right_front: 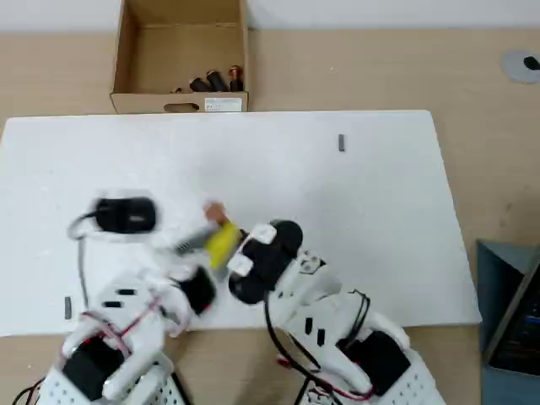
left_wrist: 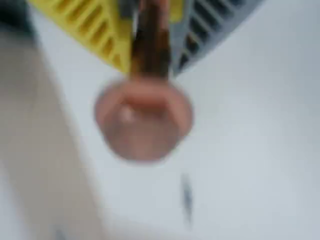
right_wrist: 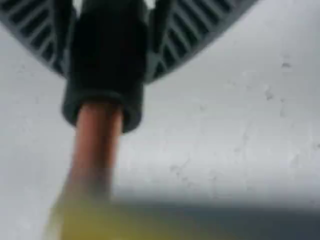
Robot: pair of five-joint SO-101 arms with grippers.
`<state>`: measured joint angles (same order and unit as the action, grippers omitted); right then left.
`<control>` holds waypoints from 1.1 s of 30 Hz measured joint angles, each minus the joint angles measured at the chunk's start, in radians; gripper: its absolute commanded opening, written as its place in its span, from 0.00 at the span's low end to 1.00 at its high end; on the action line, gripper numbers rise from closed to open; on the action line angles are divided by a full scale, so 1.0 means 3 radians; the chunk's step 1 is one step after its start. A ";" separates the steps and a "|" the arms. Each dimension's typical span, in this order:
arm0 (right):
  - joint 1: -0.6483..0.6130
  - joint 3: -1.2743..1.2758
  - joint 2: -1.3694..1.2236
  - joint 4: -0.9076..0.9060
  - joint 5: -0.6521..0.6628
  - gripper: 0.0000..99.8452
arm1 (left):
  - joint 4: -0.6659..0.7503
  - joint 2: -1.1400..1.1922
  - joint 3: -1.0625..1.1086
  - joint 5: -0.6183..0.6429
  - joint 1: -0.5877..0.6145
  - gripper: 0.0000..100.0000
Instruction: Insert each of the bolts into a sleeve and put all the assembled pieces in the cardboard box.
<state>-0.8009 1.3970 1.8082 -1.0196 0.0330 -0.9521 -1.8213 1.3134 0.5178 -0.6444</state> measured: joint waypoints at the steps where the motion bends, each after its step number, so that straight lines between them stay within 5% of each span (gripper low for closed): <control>1: 0.0000 0.0005 -0.0005 0.0000 0.0000 0.01 | -0.0097 -0.0010 -0.0015 -0.0005 -0.0077 0.00; 11: -0.0031 0.0005 -0.0005 -0.0010 0.0005 0.01 | -0.0425 -0.0015 -0.0153 -0.0164 -0.0225 0.01; 17: 0.0005 0.0000 -0.0005 0.0005 0.0000 0.01 | -0.0511 0.0000 -0.0174 -0.0143 -0.0276 0.22; 29: -0.0005 -0.0005 -0.0005 0.0005 0.0000 0.01 | -0.1100 -0.0005 -0.0731 -0.0245 0.0020 0.21; 33: -0.0005 -0.0020 -0.0005 0.0005 0.0000 0.01 | -0.1146 -0.0005 -0.0941 -0.0409 0.0332 0.06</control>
<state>-0.8025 1.3909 1.8067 -1.0180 0.0330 -1.2958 -1.8228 1.0311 0.3951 -0.5447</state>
